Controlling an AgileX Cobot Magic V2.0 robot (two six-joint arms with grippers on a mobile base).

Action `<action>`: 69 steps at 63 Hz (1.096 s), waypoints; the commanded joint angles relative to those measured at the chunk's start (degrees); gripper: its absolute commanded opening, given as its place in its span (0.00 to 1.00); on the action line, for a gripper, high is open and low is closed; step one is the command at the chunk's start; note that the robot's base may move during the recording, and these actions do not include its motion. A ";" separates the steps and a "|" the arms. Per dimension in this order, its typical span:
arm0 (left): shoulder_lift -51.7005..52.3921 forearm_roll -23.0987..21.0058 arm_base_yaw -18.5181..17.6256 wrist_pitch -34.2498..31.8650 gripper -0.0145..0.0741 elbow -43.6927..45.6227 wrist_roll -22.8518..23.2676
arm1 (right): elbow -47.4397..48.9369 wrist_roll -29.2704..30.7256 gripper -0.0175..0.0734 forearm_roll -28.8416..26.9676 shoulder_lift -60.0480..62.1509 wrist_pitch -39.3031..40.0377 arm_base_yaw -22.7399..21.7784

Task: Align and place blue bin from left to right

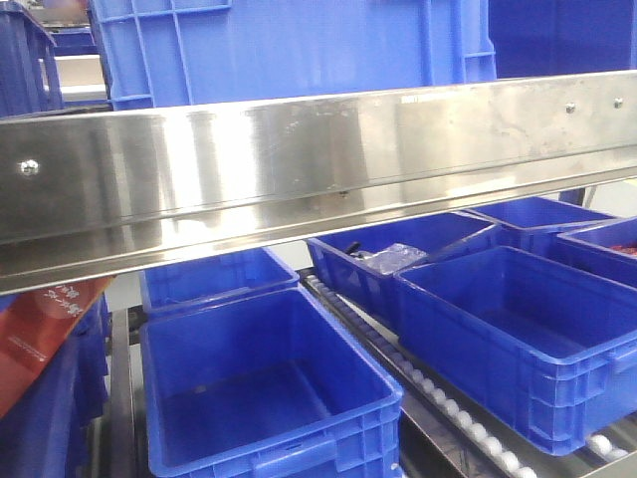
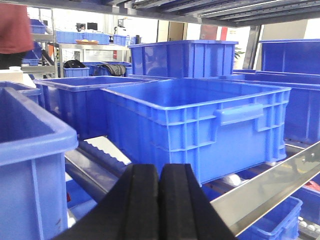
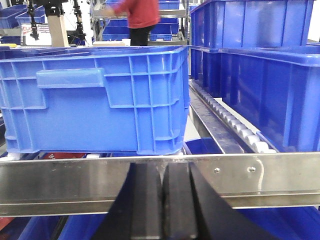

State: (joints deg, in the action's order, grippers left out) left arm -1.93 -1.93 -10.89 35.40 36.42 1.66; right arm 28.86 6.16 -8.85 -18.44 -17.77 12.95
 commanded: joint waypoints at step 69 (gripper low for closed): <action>1.93 6.58 15.76 -30.56 0.04 -36.42 6.66 | -0.23 0.42 0.02 0.72 0.45 1.97 0.18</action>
State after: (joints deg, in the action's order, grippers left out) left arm -0.34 4.11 4.64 6.21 -0.13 7.62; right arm 28.86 6.16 -8.85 -18.34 -17.36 12.95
